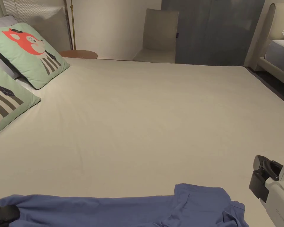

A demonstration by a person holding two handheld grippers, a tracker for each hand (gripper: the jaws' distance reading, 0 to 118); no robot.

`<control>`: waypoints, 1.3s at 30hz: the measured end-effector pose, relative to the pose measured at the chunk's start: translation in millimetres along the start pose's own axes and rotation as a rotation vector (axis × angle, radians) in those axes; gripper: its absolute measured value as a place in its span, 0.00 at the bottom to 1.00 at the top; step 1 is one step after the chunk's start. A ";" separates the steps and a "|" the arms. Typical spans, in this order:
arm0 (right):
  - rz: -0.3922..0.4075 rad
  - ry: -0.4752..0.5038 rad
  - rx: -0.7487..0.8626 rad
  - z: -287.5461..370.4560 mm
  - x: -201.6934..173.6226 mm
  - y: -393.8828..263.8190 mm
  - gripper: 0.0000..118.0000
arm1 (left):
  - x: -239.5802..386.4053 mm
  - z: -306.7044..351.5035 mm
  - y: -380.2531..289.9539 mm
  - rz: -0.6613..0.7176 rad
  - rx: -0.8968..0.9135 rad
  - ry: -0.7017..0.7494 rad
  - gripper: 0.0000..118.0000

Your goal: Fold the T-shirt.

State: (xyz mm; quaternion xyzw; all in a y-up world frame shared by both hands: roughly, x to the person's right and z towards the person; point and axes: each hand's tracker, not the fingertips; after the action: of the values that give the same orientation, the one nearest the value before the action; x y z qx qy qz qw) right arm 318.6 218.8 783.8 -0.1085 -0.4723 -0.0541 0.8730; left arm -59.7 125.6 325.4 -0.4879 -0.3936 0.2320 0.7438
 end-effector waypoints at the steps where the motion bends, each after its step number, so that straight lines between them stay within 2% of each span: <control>1: -0.003 0.006 -0.004 -0.7 -1.0 -1.0 0.00 | 11.3 -2.3 -2.5 -0.017 -0.004 -0.026 0.07; 5: -0.011 0.038 -0.003 -0.6 -4.8 -2.7 0.00 | 79.9 -33.5 -24.2 -0.120 -0.101 -0.195 0.07; 8: -0.010 0.045 0.008 4.5 -3.0 -3.1 0.00 | 130.1 -72.4 -55.1 -0.221 -0.199 -0.234 0.07; 11: -0.011 0.031 0.015 10.3 5.4 -3.4 0.00 | 160.3 -117.4 -91.2 -0.317 -0.273 -0.184 0.07; 16: -0.035 -0.007 0.020 17.3 27.1 -5.5 0.00 | 168.7 -177.6 -131.0 -0.344 -0.326 -0.054 0.08; 17: -0.041 -0.014 0.020 18.3 31.3 -5.9 0.00 | 168.8 -183.4 -138.9 -0.350 -0.321 -0.019 0.13; 18: -0.043 -0.019 0.019 19.0 34.3 -6.4 0.00 | 167.3 -186.7 -142.0 -0.354 -0.325 -0.005 0.22; 21: -0.048 -0.033 0.018 19.9 42.2 -8.2 0.00 | 168.5 -175.4 -143.2 -0.337 -0.343 -0.105 0.67; 22: -0.052 -0.035 0.016 19.5 44.1 -8.9 0.00 | 171.0 -167.9 -140.2 -0.337 -0.345 -0.127 0.86; 23: -0.060 -0.037 0.014 18.8 45.9 -9.8 0.00 | 173.4 -159.0 -136.0 -0.347 -0.337 -0.135 0.93; 26: -0.076 -0.035 0.012 16.5 47.3 -12.0 0.00 | 179.1 -124.7 -126.3 -0.411 -0.136 -0.178 0.93; 28: -0.088 -0.026 0.010 15.3 47.1 -13.5 0.00 | 177.9 -112.0 -122.8 -0.438 -0.018 -0.104 0.92; 29: -0.092 -0.021 0.008 14.3 46.6 -14.3 0.00 | 180.6 -110.4 -125.9 -0.465 0.031 -0.016 0.92; 30: -0.096 -0.016 0.007 13.5 45.7 -15.1 0.00 | 179.6 -111.0 -129.2 -0.501 0.069 0.052 0.88; 31: -0.098 -0.010 0.005 12.4 44.6 -15.9 0.00 | 178.5 -114.0 -135.8 -0.550 0.113 0.112 0.67; 33: -0.104 0.001 0.001 11.2 43.4 -17.1 0.00 | 181.8 -128.6 -152.7 -0.636 0.117 0.243 0.09; 34: -0.107 0.007 -0.001 10.7 42.9 -18.0 0.00 | 181.1 -134.4 -160.4 -0.641 0.099 0.251 0.01; 36: -0.104 0.012 -0.002 10.9 42.5 -19.5 0.00 | 182.0 -145.1 -176.9 -0.637 0.064 0.201 0.01; 39: -0.108 0.014 -0.007 12.8 45.9 -20.2 0.00 | 194.0 -168.3 -211.3 -0.727 0.019 0.212 0.01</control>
State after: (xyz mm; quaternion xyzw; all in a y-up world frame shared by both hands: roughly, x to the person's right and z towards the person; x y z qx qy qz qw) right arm 329.4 202.7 831.7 -0.0857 -0.4712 -0.1034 0.8718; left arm 181.8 87.7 550.9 -0.3309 -0.4598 -0.0950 0.8186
